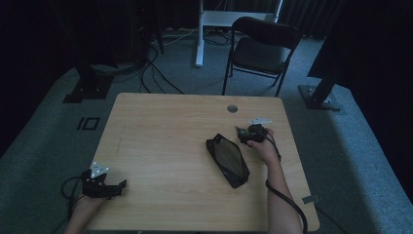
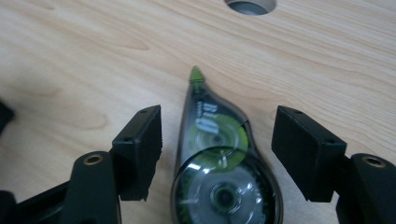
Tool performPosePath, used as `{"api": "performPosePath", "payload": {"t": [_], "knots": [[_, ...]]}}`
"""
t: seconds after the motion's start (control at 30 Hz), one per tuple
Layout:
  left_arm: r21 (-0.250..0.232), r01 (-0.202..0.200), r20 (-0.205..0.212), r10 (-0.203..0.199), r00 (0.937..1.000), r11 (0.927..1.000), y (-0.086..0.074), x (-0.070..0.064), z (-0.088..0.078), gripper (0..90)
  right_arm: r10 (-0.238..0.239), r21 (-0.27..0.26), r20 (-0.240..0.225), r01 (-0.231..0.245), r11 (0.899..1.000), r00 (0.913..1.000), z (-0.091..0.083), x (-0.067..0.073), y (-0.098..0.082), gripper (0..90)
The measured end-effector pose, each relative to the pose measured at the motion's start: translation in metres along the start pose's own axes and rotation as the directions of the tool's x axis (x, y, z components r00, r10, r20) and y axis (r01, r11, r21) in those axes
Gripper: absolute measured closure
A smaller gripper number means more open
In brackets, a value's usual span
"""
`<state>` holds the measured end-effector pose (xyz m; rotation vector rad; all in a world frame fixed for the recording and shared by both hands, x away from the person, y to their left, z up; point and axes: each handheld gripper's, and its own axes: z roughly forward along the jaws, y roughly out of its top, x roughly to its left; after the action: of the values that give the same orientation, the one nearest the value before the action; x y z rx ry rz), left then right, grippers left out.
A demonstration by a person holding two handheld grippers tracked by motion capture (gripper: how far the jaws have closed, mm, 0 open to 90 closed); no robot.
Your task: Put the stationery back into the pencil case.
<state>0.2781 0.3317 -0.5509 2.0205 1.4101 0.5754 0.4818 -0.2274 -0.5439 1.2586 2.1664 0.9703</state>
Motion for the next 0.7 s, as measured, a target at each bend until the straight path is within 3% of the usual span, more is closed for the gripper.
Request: {"api": "performPosePath", "payload": {"t": [0.33,0.43,0.7], "knots": [[0.000,0.000,0.000,0.000,1.0000,1.0000,0.0000,0.0000,0.0000,0.0,0.000,0.023,-0.004,0.000,1.000,1.0000,0.0056,0.0011,0.0013,42.3],[0.000,0.000,0.000,0.000,1.0000,1.0000,0.0000,0.0000,0.0000,0.0,-0.008,0.024,0.001,0.008,1.000,1.0000,0.0051,0.0025,0.0017,47.1],[0.000,0.000,0.000,0.000,1.0000,1.0000,0.0000,0.0000,0.0000,0.0,-0.018,0.019,0.030,0.017,1.000,0.9994,0.0032,0.0080,0.0004,50.1]]}}
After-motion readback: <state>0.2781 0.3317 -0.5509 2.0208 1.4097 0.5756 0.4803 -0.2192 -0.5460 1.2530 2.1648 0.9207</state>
